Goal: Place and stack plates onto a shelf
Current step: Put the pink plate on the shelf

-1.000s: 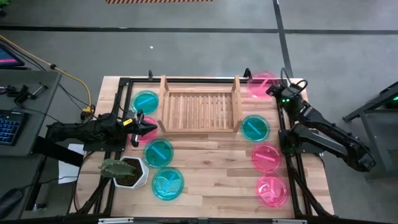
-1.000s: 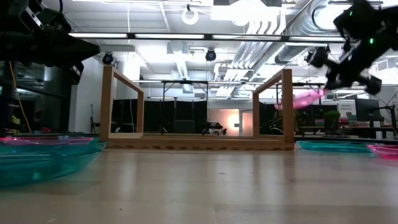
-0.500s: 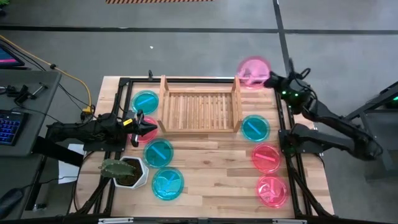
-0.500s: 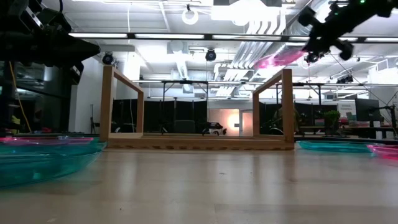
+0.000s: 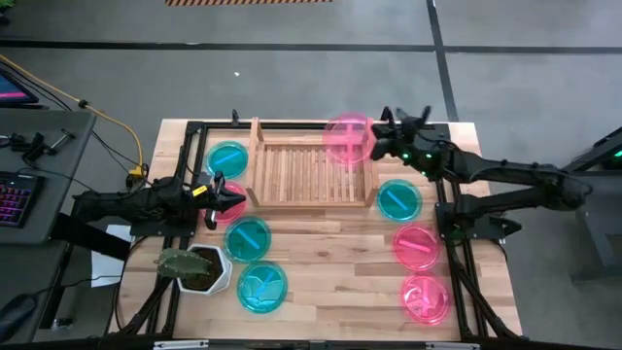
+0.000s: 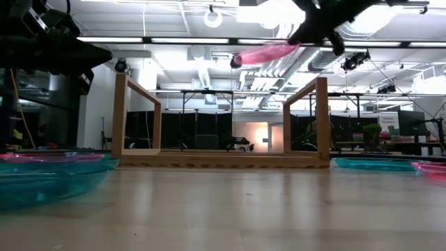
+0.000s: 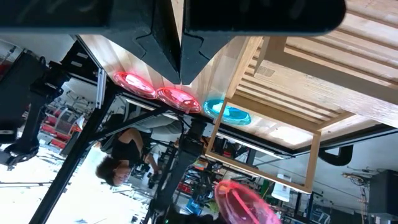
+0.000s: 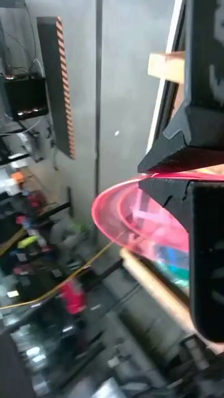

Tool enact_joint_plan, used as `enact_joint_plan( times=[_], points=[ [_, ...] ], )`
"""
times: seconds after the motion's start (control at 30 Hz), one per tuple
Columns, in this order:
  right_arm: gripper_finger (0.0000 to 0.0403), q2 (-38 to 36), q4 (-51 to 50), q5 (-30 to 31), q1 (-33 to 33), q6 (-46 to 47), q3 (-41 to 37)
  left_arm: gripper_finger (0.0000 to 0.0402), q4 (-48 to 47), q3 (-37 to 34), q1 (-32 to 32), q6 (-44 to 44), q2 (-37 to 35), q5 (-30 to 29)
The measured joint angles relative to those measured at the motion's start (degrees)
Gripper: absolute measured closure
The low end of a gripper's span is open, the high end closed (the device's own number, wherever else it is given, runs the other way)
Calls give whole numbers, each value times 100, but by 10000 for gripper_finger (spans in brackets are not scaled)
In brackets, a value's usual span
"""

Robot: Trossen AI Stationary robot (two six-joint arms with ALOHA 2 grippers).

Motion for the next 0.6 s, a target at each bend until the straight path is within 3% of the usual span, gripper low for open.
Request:
enact_joint_plan(
  times=[0.3,0.6],
  points=[
    [403,1731,-2267,-77,131,-534,2122,401,1,-1,0,0,0,2],
    [403,2837,-2986,-102,122,-788,2668,401,0,2,0,0,2,0]
  ],
)
